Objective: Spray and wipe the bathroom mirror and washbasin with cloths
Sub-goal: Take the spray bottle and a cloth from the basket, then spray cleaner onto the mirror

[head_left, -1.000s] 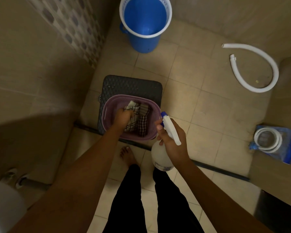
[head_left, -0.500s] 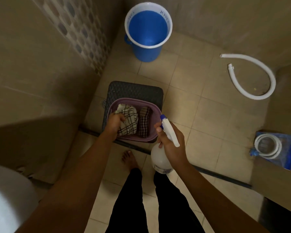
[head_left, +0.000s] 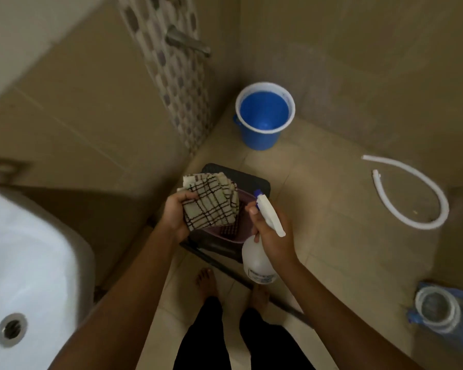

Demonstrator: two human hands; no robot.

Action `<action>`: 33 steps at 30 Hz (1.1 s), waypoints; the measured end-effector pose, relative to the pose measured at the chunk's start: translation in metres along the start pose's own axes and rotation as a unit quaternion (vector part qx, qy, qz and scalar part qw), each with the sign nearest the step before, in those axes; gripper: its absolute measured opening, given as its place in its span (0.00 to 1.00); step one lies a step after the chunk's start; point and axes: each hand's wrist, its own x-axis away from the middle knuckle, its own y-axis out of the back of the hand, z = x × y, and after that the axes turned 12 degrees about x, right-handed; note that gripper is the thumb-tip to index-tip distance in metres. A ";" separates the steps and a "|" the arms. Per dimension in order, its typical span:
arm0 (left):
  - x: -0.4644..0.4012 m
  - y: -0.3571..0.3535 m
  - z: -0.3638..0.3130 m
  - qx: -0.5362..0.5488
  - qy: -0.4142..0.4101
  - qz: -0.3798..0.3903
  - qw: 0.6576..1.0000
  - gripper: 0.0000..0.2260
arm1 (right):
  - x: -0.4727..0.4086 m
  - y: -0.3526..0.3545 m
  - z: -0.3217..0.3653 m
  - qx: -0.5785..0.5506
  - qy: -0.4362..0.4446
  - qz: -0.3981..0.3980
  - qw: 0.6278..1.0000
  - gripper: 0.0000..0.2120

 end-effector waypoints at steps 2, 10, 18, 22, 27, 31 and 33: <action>0.024 -0.008 -0.010 0.025 -0.041 0.017 0.999 0.17 | 0.002 0.000 0.023 0.003 0.039 0.025 0.999 0.12; 0.131 -0.009 -0.067 0.082 -0.167 0.059 0.981 0.23 | 0.018 -0.041 0.119 0.040 0.166 0.088 0.981 0.11; 0.259 0.046 -0.124 0.124 -0.308 0.017 0.943 0.16 | 0.076 -0.130 0.198 0.022 0.248 0.229 0.941 0.09; 0.325 0.089 -0.140 0.130 -0.371 -0.006 0.920 0.16 | 0.124 -0.171 0.228 0.024 0.293 0.278 0.914 0.12; 0.420 0.137 -0.147 0.142 -0.436 -0.008 0.888 0.16 | 0.192 -0.223 0.260 0.016 0.340 0.301 0.891 0.18; 0.494 0.167 -0.147 0.145 -0.479 -0.005 0.866 0.16 | 0.252 -0.253 0.288 0.002 0.373 0.311 0.874 0.15; 0.529 0.182 -0.147 0.147 -0.503 0.001 0.851 0.17 | 0.283 -0.266 0.303 -0.004 0.391 0.317 0.864 0.16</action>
